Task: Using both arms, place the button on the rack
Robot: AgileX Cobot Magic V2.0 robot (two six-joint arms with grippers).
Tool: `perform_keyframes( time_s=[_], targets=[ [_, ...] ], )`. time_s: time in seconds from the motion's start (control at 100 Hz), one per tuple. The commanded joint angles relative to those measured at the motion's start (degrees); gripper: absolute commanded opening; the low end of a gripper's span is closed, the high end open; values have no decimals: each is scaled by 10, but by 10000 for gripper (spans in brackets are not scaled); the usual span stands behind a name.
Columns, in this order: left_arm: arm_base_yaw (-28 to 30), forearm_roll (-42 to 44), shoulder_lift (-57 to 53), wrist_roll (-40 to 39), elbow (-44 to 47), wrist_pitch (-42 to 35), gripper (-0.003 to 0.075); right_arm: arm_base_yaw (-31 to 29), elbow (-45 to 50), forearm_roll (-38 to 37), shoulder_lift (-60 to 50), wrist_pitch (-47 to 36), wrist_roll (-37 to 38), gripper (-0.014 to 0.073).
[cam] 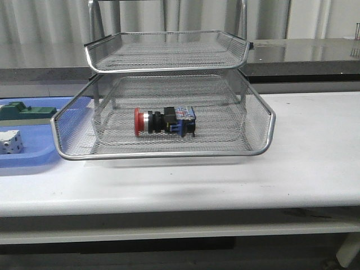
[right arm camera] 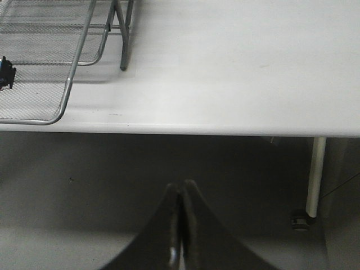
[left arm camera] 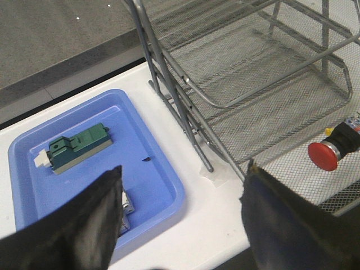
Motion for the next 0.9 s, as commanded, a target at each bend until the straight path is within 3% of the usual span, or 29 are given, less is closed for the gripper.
perform_keyframes(
  time_s=[0.0,0.38,0.89],
  targets=[
    [0,-13,-51,-22,42,-97,439,0,-17,-7,2,-35,1,-71],
    [0,-22,-220,-63,253,-248,439,0,-17,-7,2,-35,1,-71],
    [0,-38,-366,-63,378,-333,438,0,-17,-7,2,-35,1,-69]
  ],
)
